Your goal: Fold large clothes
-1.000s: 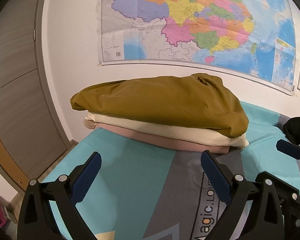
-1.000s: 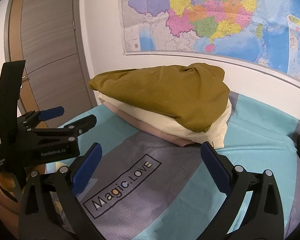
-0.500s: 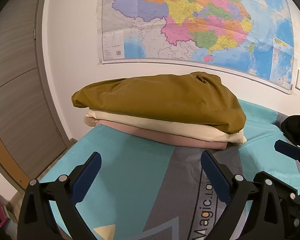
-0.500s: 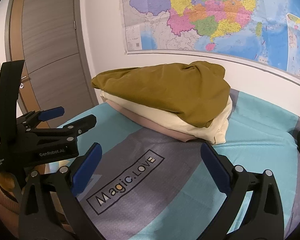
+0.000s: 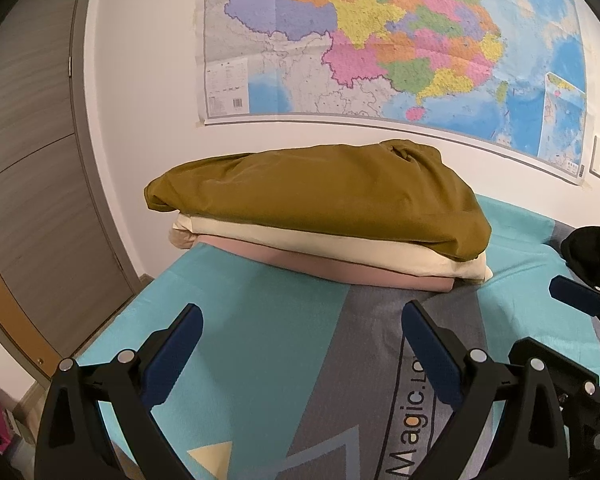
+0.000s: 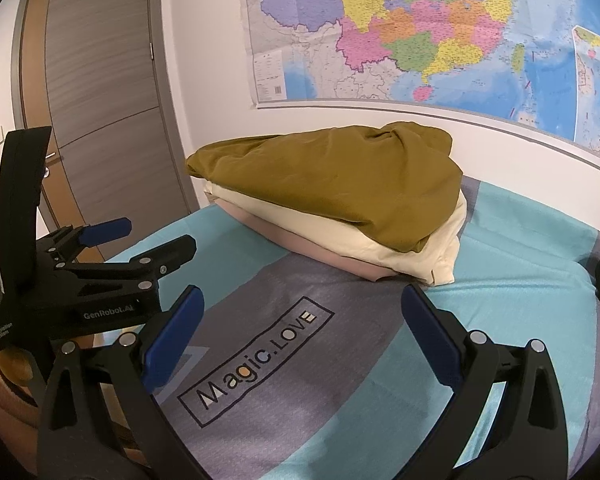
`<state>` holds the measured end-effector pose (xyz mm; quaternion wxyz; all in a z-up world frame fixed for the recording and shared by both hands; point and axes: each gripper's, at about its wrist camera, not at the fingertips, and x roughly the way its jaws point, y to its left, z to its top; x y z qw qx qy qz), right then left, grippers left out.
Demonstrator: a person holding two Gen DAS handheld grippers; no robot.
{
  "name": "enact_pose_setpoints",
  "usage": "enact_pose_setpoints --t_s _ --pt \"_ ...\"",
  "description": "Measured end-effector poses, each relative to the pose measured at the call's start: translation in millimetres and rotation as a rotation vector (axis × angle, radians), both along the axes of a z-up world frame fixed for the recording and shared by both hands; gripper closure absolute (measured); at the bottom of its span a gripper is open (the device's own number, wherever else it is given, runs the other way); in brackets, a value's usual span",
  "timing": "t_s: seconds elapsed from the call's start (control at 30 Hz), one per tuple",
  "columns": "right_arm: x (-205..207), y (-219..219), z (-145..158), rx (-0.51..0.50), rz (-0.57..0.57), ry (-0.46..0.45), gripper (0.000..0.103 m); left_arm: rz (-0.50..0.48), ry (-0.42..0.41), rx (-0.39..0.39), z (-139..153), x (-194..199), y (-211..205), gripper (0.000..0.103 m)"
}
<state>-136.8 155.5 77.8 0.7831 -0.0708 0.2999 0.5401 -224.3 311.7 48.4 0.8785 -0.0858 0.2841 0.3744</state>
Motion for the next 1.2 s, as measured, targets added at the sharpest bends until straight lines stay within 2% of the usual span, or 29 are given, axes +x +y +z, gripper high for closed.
enact_pose_setpoints --t_s 1.2 --pt "-0.8 -3.5 -4.0 0.000 -0.014 0.024 0.006 0.001 0.005 -0.005 -3.9 0.1 -6.4 0.007"
